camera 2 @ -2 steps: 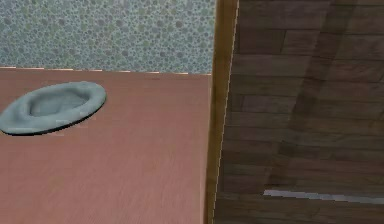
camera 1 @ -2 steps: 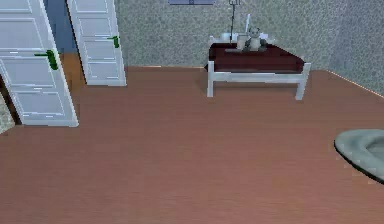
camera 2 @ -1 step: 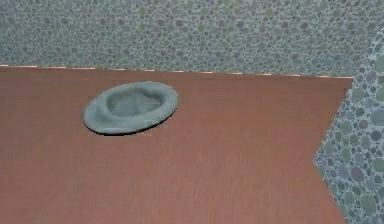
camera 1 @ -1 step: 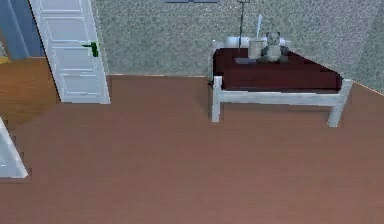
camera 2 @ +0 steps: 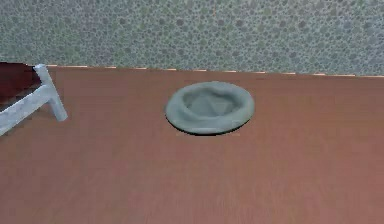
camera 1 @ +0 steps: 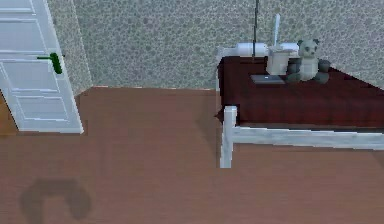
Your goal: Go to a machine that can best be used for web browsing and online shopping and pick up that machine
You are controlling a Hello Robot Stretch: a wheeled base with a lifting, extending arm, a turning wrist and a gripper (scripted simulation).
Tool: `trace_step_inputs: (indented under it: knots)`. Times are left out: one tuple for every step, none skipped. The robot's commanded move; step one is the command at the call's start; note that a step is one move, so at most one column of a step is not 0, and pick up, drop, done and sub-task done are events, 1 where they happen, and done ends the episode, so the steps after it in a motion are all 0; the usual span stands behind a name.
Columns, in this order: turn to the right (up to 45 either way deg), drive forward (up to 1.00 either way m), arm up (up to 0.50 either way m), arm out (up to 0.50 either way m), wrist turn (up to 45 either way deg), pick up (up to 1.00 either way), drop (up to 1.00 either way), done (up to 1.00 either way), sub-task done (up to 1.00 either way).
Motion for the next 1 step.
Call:
trace_step_inputs:
  knots:
    - [-3.0,0.0,0.0,0.0,0.0,0.0,0.0,0.0,0.0]
